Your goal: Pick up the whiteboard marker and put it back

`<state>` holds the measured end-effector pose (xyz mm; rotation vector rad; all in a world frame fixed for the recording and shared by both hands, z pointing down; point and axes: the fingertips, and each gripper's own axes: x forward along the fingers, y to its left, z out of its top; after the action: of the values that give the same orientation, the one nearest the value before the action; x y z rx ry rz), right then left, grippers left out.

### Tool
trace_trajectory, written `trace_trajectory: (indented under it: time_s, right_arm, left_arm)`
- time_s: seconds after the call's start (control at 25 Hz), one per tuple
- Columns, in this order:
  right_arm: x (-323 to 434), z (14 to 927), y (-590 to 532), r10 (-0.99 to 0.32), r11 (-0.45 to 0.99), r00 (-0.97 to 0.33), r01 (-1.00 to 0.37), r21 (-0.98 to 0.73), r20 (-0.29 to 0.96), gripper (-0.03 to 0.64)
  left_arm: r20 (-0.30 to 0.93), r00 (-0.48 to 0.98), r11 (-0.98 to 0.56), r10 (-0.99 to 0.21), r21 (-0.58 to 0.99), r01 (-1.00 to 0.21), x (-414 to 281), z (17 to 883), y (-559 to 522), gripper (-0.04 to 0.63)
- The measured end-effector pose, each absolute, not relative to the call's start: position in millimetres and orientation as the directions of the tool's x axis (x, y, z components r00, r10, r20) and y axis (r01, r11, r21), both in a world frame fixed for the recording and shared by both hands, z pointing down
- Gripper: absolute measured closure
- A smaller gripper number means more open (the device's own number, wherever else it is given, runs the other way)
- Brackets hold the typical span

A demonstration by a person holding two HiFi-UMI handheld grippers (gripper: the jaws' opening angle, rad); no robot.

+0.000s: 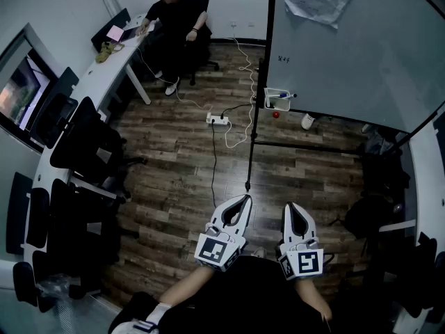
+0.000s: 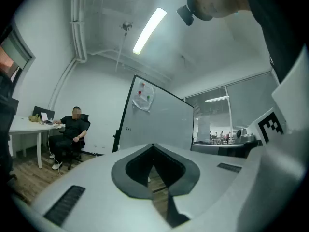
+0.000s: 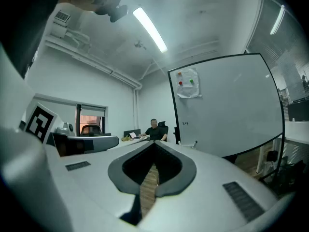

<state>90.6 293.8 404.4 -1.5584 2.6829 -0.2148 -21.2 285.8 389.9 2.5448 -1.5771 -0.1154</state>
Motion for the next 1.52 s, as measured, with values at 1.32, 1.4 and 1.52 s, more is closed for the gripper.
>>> trace_trajectory:
  time_s: [1.32,1.4,1.52]
  right_arm:
    - [39.0,389.9,294.3,-0.911,0.407,-0.411,-0.907,-0.112,0.023,0.603]
    - [33.7,391.0,296.2,-0.914,0.4,-0.405,-0.909,-0.116,0.024,0.603]
    - [28.1,393.3,299.3,-0.916,0.391,-0.399,-0.911,-0.128,0.035,0.603]
  left_arm:
    - [-0.011,0.511,-0.505,-0.86,0.164,-0.847,-83.0,381.6,283.6,0.588]
    - [-0.021,0.519,-0.515,-0.854,0.166,-0.841,-86.4,379.6,283.2,0.588]
    - [-0.019,0.528,-0.524,-0.849,0.169,-0.835,-90.1,380.3,283.2,0.588]
